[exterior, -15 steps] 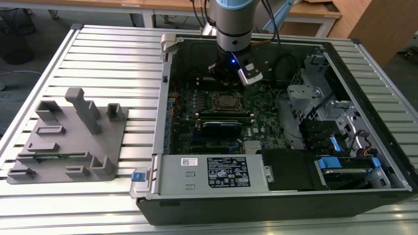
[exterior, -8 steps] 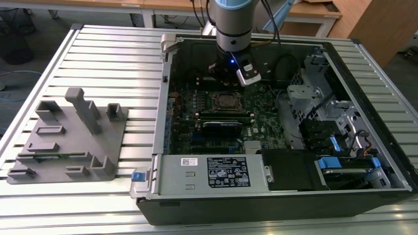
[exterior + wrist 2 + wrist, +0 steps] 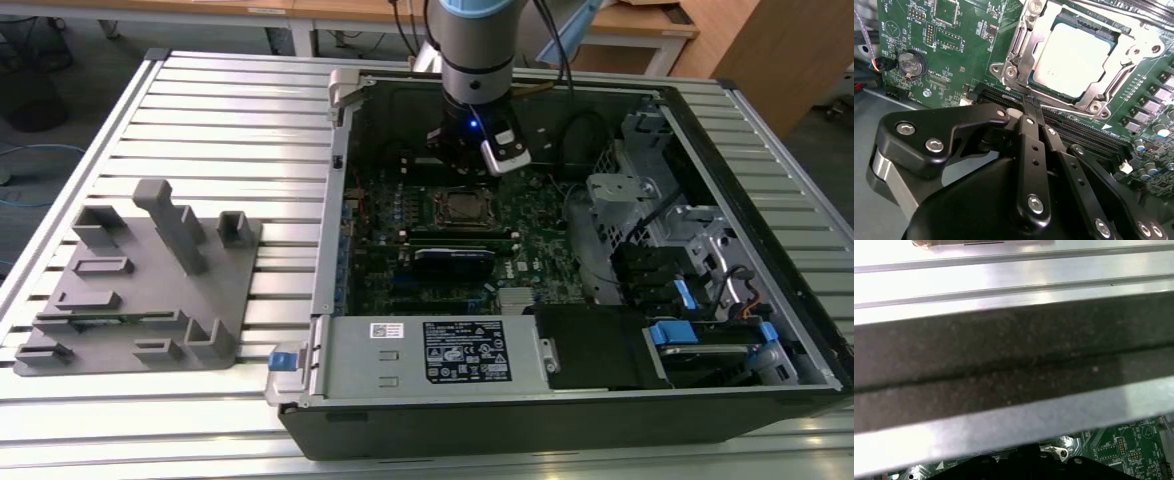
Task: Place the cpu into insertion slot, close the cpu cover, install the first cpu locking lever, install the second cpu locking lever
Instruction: 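Install the first cpu locking lever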
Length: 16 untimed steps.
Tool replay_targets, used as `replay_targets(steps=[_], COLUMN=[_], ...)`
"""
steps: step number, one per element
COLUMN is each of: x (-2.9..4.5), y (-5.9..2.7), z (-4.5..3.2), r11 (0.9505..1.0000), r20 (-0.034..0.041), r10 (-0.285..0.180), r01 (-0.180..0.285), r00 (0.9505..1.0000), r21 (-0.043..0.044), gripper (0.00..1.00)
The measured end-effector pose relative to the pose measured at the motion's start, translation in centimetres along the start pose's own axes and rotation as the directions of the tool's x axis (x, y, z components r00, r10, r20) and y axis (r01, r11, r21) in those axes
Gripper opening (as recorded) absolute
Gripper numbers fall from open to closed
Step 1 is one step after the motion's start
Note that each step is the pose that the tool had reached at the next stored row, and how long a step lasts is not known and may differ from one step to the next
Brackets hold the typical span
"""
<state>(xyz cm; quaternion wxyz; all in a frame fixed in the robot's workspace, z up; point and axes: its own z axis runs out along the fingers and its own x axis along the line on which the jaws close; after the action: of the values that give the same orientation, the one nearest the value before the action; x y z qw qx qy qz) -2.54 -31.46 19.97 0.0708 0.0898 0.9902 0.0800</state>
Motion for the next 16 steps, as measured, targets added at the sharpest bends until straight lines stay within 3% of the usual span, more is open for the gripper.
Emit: replay_targets(steps=[16], x=[0.22], y=[0.55], z=[-0.05], r11=[0.9992], r20=[0.0073], r10=[0.041], r01=[-0.041], r00=[0.9991], r21=[0.0015], gripper=[0.11])
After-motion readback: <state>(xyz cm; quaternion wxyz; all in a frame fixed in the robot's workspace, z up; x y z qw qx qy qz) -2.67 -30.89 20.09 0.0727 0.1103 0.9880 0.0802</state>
